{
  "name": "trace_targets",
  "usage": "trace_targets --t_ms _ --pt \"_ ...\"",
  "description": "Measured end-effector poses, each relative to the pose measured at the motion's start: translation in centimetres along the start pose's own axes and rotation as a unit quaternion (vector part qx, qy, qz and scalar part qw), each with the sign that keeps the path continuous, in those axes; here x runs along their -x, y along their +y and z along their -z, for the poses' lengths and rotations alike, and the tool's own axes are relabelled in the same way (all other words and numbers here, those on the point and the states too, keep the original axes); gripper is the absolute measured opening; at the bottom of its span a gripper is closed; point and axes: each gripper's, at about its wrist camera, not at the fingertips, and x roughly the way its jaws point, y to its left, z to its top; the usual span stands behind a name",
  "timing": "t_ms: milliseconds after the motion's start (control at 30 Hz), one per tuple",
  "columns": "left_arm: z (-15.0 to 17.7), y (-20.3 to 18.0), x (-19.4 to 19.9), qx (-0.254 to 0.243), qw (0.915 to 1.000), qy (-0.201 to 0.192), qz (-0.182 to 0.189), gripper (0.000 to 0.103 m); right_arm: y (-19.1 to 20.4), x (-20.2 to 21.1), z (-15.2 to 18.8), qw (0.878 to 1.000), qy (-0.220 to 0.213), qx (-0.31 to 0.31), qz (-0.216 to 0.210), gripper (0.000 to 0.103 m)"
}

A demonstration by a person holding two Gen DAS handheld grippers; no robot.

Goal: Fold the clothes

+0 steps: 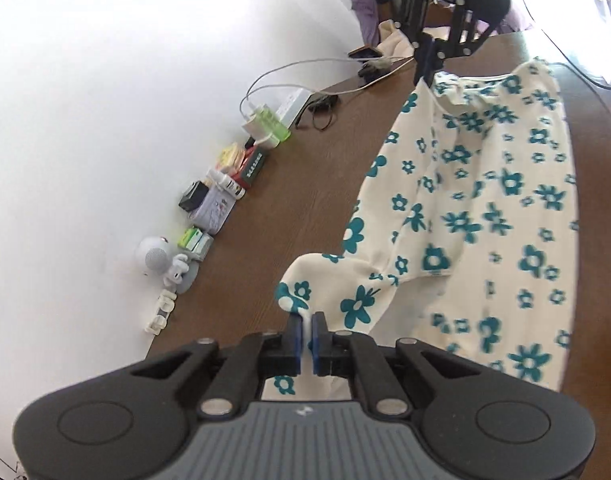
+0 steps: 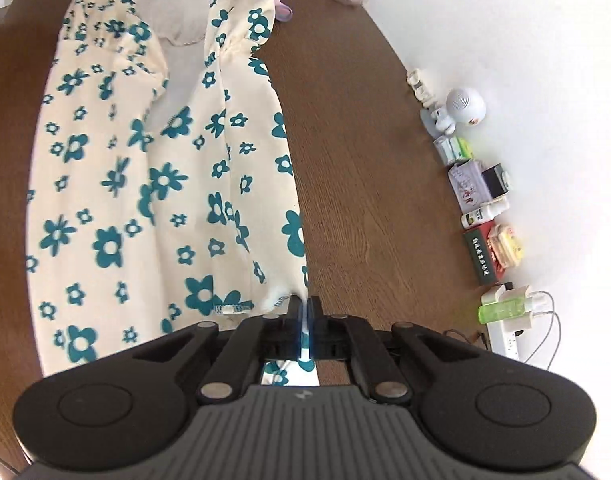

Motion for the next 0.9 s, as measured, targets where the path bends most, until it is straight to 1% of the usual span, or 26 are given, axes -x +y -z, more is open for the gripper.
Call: trace_targets --t_ms 67,100,167,267,400,500,567,600,633,667,733,800,833,867,900 --pt "0.0 -2.8 1.6 -0.004 1.0 0.002 -0.002 0.004 2.4 1.2 0.8 1.0 -0.006 0.012 0.005 0.002" --pt "0.5 -4.4 1.9 0.001 0.9999 0.013 0.001 0.004 3.7 1.4 0.9 1.0 -0.006 0.02 0.005 0.002" --pt "1.6 -6.4 1.6 0.016 0.9992 0.036 0.005 0.004 6.1 1.9 0.8 0.999 -0.003 0.033 0.002 0.002" --pt "3.1 -8.4 0.9 0.03 0.9979 0.057 -0.001 0.004 8.2 1.6 1.0 0.999 0.0 0.043 0.014 0.002" --pt "3.6 -9.6 1.8 0.046 0.9974 0.055 -0.004 0.005 9.8 1.5 1.2 0.999 -0.001 0.045 0.026 0.002" --pt "3.4 -9.9 1.9 0.044 0.9969 0.066 -0.007 0.017 10.6 1.3 1.4 0.998 0.0 0.052 0.034 0.002" --pt "3.0 -10.0 2.1 0.038 0.9971 0.065 -0.005 0.041 10.9 1.0 1.4 0.998 0.001 0.052 0.038 0.002" --pt "2.6 -10.1 2.2 0.033 0.9977 0.059 -0.007 0.045 11.0 0.9 1.3 0.998 0.001 0.051 0.04 0.002" --pt "2.2 -10.1 2.3 0.028 0.9982 0.053 -0.008 0.054 11.1 0.8 1.3 0.998 0.001 0.05 0.042 0.002" --pt "1.8 -10.2 2.3 0.023 0.9986 0.046 -0.01 0.058 11.1 0.7 1.2 0.998 0.001 0.05 0.044 0.002" --pt "0.8 -10.2 1.7 0.005 0.9991 0.039 -0.015 0.06 11.4 0.5 1.2 0.997 0.001 0.051 0.053 0.002" --pt "0.1 -10.4 0.9 -0.014 0.9991 0.037 -0.019 0.059 11.6 0.5 1.1 0.997 0.001 0.05 0.058 0.002" --pt "0.0 -10.5 0.4 -0.023 0.999 0.037 -0.016 0.045 11.6 0.5 1.1 0.997 0.0 0.049 0.057 0.002" --pt "-0.1 -10.6 0.0 -0.031 0.9988 0.036 -0.013 0.002 11.7 0.5 1.2 0.997 0.0 0.048 0.056 0.002" --pt "-0.2 -10.8 -0.3 -0.039 0.9985 0.036 -0.01 0.005 11.7 0.4 1.2 0.997 -0.001 0.047 0.055 0.002"
